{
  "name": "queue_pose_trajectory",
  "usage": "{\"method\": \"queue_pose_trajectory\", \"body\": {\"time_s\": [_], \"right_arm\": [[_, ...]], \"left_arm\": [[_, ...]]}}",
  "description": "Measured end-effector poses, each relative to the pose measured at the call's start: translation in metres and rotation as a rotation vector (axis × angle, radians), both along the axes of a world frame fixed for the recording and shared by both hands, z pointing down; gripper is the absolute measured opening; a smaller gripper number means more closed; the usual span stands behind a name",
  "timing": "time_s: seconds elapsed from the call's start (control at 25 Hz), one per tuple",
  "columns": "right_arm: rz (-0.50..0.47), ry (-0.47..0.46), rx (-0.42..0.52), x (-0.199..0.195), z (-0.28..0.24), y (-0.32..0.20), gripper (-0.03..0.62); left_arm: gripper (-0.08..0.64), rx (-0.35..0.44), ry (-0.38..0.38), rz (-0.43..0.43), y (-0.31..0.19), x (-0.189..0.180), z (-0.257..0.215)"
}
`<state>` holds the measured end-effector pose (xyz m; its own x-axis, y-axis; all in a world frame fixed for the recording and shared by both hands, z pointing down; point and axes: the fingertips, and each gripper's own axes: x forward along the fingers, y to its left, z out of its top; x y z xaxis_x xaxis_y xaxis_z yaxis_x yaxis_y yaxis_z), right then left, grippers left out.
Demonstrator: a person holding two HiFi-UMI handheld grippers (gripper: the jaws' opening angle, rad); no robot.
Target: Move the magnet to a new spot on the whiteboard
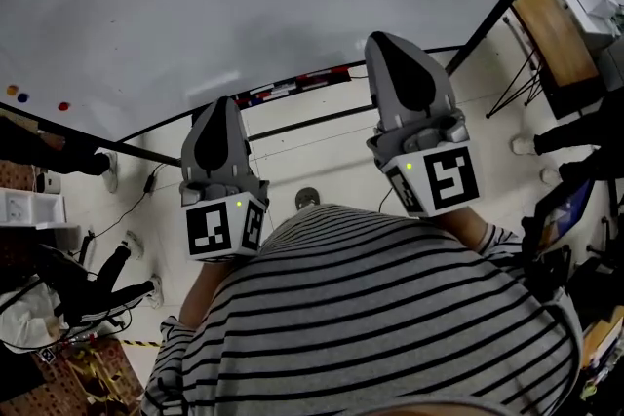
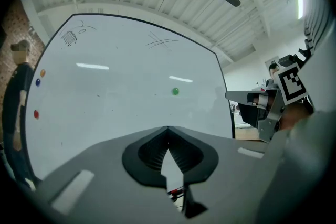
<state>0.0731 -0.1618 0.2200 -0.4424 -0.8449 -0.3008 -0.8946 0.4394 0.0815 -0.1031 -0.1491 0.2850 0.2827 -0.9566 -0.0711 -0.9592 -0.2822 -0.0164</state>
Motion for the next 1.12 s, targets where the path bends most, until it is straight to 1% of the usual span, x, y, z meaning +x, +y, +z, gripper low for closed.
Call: {"method": "queue_pose_trajectory", "body": {"time_s": [0.12,0.24,0.36,0.52,0.68,0.84,0.96,1.12], "right_arm": [[0.002,-0.001,-0.049,0.024,0.016,0.027,0.0],[-0.018,-0.008,-0.081,0.041,0.022,0.058,0.0],[-0.031,-0.002,-0.111,0.051,0.031,0.079,0.0],[-0.043,0.002,-0.142,0.053,0.045,0.086,0.0],[-0.037,0.005,-0.145,0.05,0.045,0.092,0.0],[-0.03,0.05,-0.183,0.036,0.055,0.094,0.0],[-0.072,0.064,-0.172,0.012,0.053,0.094,0.0],[-0.109,0.062,-0.146,-0.006,0.038,0.092,0.0]], "left_arm": [[0.015,-0.009,-0.003,0.008,0.029,0.028,0.002],[0.015,-0.017,-0.009,0.01,0.062,0.052,0.004],[0.015,-0.022,-0.001,-0.009,0.083,0.062,0.007],[0.015,-0.036,-0.006,-0.015,0.094,0.069,0.014],[0.015,-0.034,-0.001,0.0,0.099,0.067,0.014],[0.015,-0.046,0.006,0.009,0.1,0.057,0.015],[0.015,-0.035,0.013,-0.001,0.102,0.042,0.015],[0.015,-0.056,0.001,-0.004,0.101,0.037,0.013]]}}
